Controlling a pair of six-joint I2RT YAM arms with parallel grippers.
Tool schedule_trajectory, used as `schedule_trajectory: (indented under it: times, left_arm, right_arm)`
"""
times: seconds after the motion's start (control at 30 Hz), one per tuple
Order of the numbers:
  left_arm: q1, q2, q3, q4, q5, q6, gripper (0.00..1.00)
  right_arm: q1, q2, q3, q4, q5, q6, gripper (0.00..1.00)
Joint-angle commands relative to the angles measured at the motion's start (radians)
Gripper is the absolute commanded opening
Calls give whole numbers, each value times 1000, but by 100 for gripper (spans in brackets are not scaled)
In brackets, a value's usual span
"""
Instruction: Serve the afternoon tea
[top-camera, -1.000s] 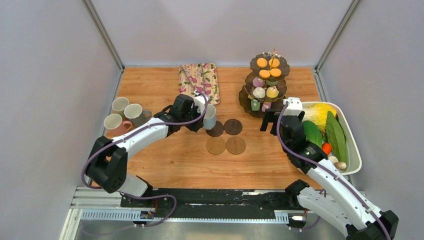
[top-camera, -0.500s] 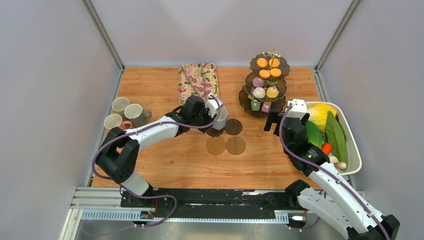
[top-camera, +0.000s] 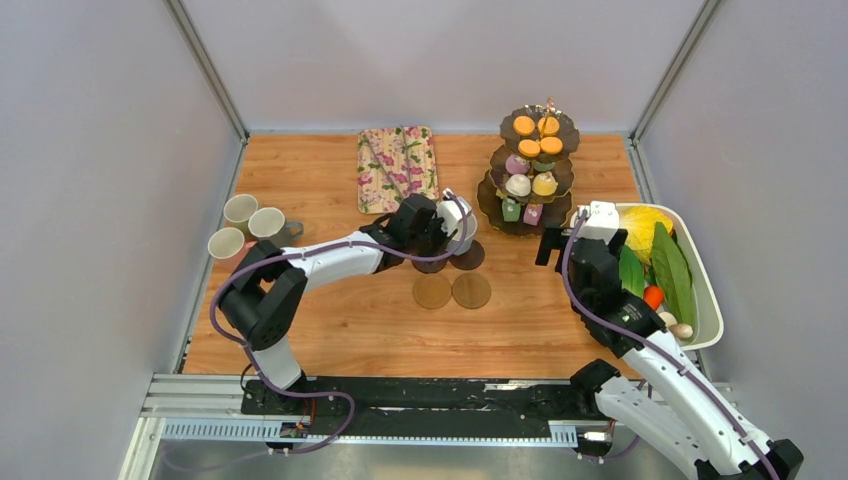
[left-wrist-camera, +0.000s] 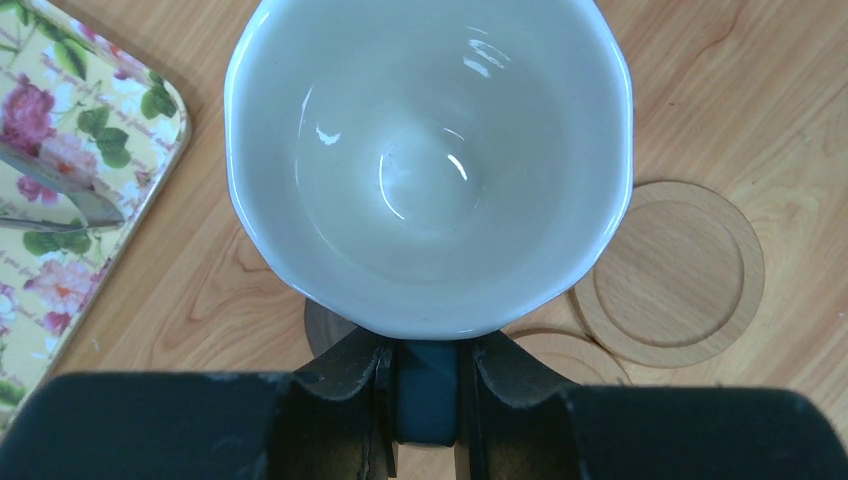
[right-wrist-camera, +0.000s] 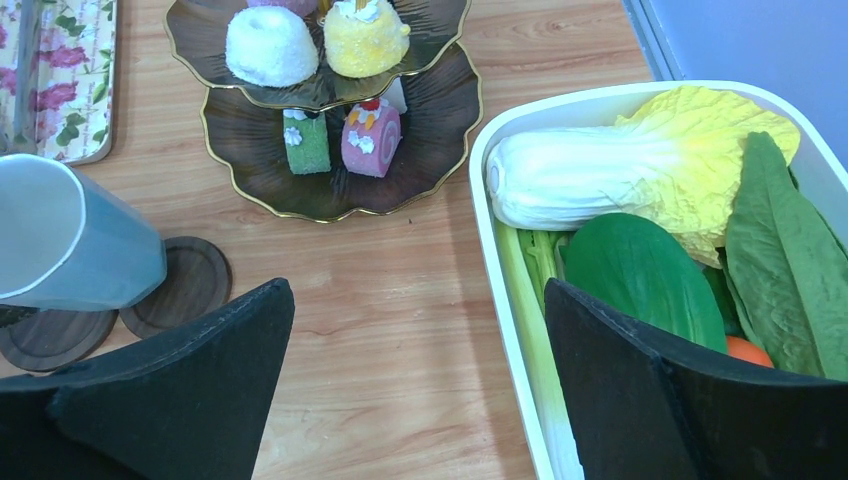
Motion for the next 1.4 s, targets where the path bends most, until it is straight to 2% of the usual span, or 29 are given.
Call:
schedule_trajectory:
  times: [0.0,0.8,0.93,1.37]
  left_arm:
    - [-21,12,71,123,-18,-27,0]
    - [-93,70,93,116,-79,-26,4]
    - [-92,71,91,103,-81,-34,9]
    - [-95,60,65,103,-80,-63,34]
  right_arm:
    - [-3,-20,19,6,38,-23,100]
    - [-4,-40,5,25,30,-34,100]
    - [-4,-40,7,28,24,-34,100]
    - [-4,-44,5,33,20,-36,100]
